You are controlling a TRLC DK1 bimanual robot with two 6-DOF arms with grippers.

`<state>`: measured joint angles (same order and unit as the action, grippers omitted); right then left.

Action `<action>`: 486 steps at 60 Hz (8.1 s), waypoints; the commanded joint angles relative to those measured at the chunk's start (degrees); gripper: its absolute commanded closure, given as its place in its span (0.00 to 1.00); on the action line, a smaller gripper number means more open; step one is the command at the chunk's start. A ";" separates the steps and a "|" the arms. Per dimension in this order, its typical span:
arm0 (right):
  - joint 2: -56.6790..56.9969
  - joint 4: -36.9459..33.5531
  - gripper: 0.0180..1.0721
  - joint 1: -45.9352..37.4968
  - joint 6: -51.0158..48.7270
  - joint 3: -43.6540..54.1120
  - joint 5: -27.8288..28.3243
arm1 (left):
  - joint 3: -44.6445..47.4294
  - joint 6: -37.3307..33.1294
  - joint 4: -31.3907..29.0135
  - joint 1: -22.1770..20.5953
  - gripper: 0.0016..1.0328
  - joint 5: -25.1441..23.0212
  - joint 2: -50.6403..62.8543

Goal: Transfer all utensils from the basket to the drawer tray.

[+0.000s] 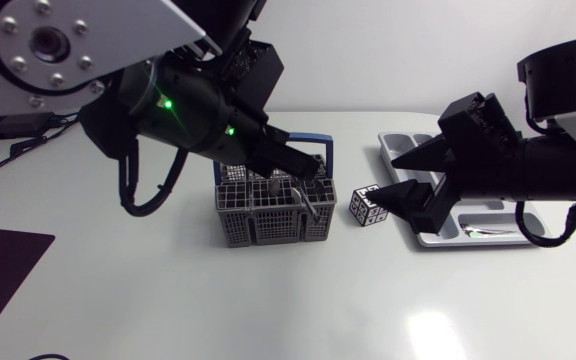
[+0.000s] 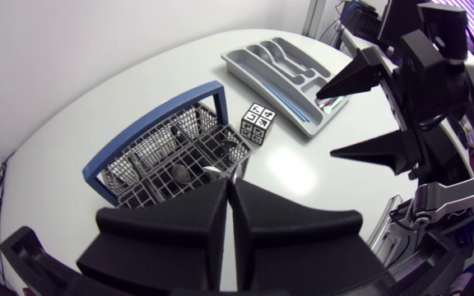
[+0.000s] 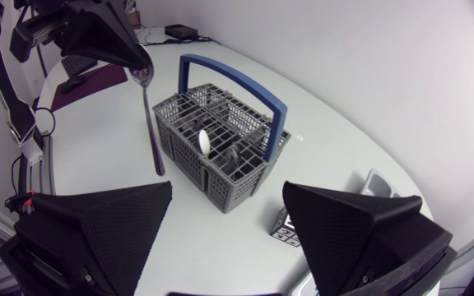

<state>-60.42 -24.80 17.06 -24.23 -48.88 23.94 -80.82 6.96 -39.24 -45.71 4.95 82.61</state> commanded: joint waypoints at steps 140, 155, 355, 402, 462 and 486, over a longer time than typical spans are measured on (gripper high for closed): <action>-14.20 -17.22 0.94 -24.09 -42.83 0.02 9.81 | -1.89 -13.90 5.58 11.44 0.36 -17.43 8.09; -26.85 -21.96 0.94 -40.00 -66.39 -7.45 8.05 | 1.45 -26.74 8.04 8.98 0.28 -16.02 8.53; -3.65 -3.59 0.04 -24.62 -55.31 10.04 -0.92 | -6.37 -72.09 1.54 5.46 0.97 -4.77 5.46; 4.70 15.83 0.18 8.52 -5.57 11.09 -13.92 | -15.42 -9.60 -4.00 0.98 0.97 -7.50 14.42; -7.69 32.27 0.95 19.59 -4.78 10.65 -32.21 | -18.94 -2.39 -5.40 4.14 0.95 -16.11 17.32; -5.85 28.22 0.95 17.66 -6.09 12.14 -25.97 | -21.75 -1.78 -5.49 7.57 0.33 -18.13 15.57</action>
<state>-66.98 4.89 35.53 -29.87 -38.74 -3.60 -99.42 3.36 -45.25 -40.36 -12.84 99.07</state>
